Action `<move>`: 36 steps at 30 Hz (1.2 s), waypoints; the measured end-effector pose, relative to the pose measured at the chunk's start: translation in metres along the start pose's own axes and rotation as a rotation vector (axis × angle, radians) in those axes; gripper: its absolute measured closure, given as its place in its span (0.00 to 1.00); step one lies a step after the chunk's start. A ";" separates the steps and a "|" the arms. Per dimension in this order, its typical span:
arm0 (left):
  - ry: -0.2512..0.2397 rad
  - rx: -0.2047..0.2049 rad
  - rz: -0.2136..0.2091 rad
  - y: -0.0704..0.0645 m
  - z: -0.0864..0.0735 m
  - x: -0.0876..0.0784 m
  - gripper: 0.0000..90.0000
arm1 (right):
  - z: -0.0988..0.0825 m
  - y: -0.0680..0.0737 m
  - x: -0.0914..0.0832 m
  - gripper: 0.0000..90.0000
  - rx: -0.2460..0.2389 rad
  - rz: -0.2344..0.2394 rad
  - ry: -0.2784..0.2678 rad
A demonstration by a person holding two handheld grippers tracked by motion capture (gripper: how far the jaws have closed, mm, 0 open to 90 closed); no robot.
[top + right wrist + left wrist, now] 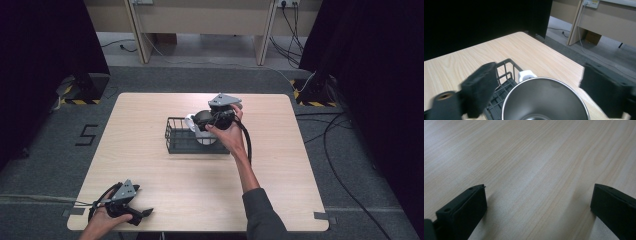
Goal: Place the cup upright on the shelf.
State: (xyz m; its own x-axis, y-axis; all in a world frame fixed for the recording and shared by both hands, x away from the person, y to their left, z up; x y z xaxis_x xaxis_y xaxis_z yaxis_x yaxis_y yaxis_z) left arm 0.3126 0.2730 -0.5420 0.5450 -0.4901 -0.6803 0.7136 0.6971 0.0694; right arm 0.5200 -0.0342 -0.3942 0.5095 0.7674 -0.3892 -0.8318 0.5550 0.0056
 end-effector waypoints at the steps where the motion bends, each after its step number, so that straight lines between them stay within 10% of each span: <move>1: 0.000 0.000 0.000 0.000 0.000 0.000 0.00 | 0.000 0.000 0.000 0.15 0.000 0.001 -0.001; 36: -0.001 -0.001 0.000 0.000 0.000 0.000 0.00 | -0.019 0.031 -0.039 0.19 -0.012 0.030 -0.040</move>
State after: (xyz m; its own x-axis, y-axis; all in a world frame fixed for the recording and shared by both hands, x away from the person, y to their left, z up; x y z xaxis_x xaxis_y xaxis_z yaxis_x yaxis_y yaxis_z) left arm 0.3126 0.2729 -0.5422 0.5457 -0.4907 -0.6793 0.7132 0.6976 0.0689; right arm 0.4703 -0.0531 -0.3969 0.4925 0.7958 -0.3522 -0.8493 0.5279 0.0053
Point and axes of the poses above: each handheld gripper's, and its own axes: x roughly forward along the jaws, z roughly out of its top, y roughly to its left, the point moved 2 cm from there along x, roughly forward along the jaws, and after that the axes turned 7 degrees about z, right-handed, at the moved point
